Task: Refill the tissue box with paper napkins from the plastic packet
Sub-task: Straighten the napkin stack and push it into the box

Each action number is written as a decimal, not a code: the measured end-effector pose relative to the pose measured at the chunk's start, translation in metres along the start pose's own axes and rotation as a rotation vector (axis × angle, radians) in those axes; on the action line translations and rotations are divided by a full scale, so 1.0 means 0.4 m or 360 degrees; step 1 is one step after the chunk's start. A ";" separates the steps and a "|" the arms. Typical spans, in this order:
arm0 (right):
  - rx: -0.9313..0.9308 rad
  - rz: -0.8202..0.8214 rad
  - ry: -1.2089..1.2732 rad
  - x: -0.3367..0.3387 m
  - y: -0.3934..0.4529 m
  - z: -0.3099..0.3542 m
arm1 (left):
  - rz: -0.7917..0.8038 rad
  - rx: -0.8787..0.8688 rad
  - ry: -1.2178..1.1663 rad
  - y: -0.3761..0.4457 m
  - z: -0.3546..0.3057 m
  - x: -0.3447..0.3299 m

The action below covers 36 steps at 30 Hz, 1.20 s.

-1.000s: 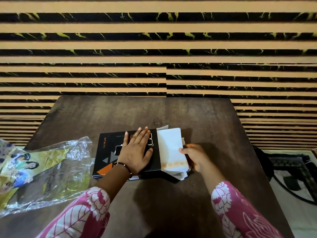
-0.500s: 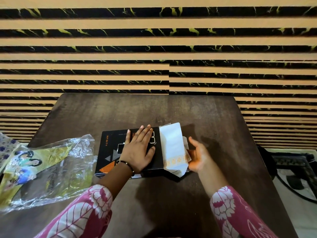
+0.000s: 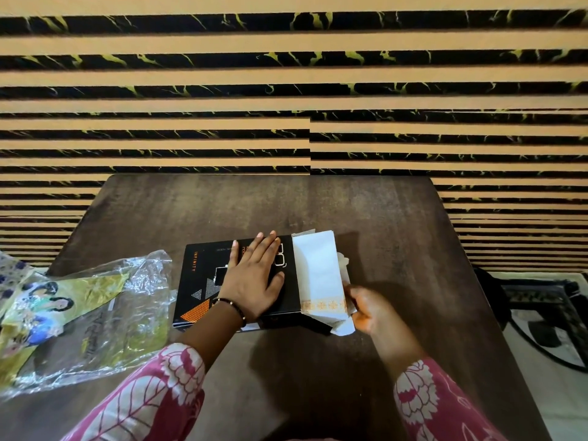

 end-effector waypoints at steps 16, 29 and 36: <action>-0.0263 0.0452 0.0361 0.029 0.011 -0.005 | 0.0017 0.0004 -0.0019 0.001 0.002 -0.001; -0.0194 0.0388 0.0057 -0.040 0.050 0.007 | 0.0033 0.0012 -0.0013 0.002 0.001 0.002; -0.0187 0.0472 0.0123 -0.056 0.048 -0.011 | 0.0027 0.0019 -0.0029 0.000 -0.002 0.006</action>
Point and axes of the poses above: each hand's wrist, its own y-axis towards the middle knuckle, its own x-axis out of the back of the hand, z = x × y, the point moved 1 cm from there along y, towards the middle knuckle, and after that the axes turned 14 degrees about -z, right-handed, at the moved point
